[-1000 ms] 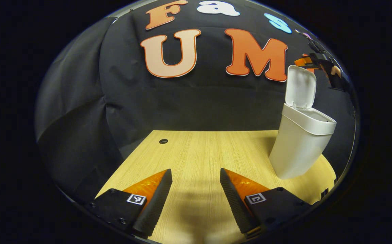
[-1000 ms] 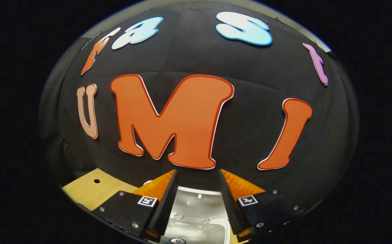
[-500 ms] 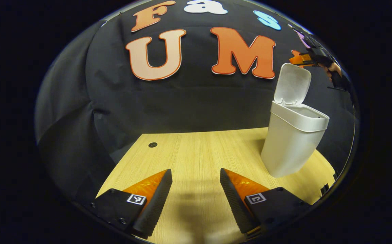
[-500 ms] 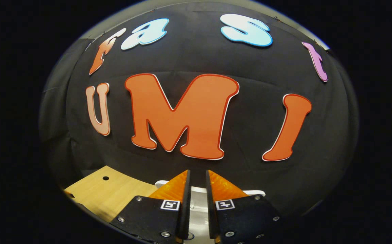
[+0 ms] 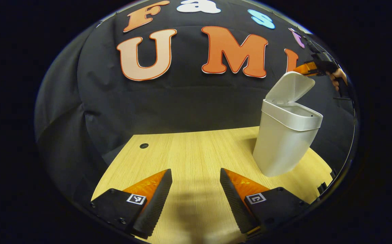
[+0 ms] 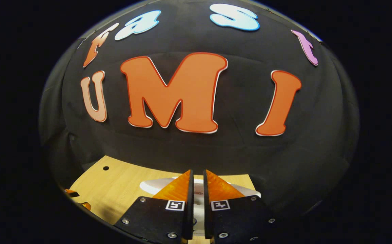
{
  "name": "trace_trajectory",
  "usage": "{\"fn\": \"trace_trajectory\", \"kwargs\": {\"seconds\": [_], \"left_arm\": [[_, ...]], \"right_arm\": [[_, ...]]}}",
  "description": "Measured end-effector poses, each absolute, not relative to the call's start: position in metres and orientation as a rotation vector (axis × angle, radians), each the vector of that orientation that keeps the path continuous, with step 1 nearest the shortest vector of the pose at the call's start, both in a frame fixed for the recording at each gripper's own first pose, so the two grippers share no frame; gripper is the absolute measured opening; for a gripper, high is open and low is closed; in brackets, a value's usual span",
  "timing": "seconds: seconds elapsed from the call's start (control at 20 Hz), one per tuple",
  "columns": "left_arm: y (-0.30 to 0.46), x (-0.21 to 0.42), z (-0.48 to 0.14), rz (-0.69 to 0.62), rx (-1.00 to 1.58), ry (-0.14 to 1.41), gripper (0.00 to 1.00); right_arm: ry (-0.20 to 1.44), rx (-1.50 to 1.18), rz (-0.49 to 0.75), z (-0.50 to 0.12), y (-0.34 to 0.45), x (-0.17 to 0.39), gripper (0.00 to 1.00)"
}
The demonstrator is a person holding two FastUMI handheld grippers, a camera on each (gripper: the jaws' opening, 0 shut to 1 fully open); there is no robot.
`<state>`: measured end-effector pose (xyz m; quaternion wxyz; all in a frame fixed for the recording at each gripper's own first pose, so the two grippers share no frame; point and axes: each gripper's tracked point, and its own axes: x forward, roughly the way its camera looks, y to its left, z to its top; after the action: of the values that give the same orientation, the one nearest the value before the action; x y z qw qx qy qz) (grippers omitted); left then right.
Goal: Press the lid of the desktop garbage bin to open it, pick up the crumpled paper on the desktop and throw it into the bin, then pick up the pop can on the desktop and drop it into the bin, and finally close the garbage bin lid.
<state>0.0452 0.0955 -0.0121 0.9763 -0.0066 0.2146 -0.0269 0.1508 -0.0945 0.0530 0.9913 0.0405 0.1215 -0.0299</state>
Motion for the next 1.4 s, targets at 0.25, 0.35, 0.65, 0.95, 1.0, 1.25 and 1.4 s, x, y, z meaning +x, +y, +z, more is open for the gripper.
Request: {"fn": "trace_trajectory", "kwargs": {"seconds": [0.25, 0.35, 0.65, 0.95, 1.0, 1.25, 1.4], "left_arm": [[0.089, 0.046, -0.017, -0.074, -0.007, 0.449, 0.92], [0.086, 0.049, -0.018, -0.086, 0.000, 0.454, 0.92], [0.077, 0.047, -0.023, -0.108, 0.009, 0.466, 0.91], [0.074, 0.047, -0.025, -0.113, 0.004, 0.475, 0.92], [0.073, 0.047, -0.027, -0.116, 0.003, 0.476, 0.92], [0.071, 0.045, -0.029, -0.122, 0.005, 0.481, 0.92], [0.071, 0.044, -0.031, -0.123, 0.005, 0.484, 0.92]], "right_arm": [[0.308, 0.135, -0.075, 0.022, -0.100, 0.138, 0.14], [0.325, 0.143, -0.075, 0.011, -0.099, 0.134, 0.14], [0.364, 0.155, -0.058, -0.013, -0.087, 0.124, 0.13], [0.401, 0.178, -0.032, -0.035, -0.075, 0.114, 0.09], [0.400, 0.179, -0.028, -0.037, -0.073, 0.113, 0.08], [0.395, 0.185, -0.037, -0.043, -0.068, 0.105, 0.06], [0.409, 0.153, -0.030, -0.050, -0.064, 0.098, 0.06]]}}
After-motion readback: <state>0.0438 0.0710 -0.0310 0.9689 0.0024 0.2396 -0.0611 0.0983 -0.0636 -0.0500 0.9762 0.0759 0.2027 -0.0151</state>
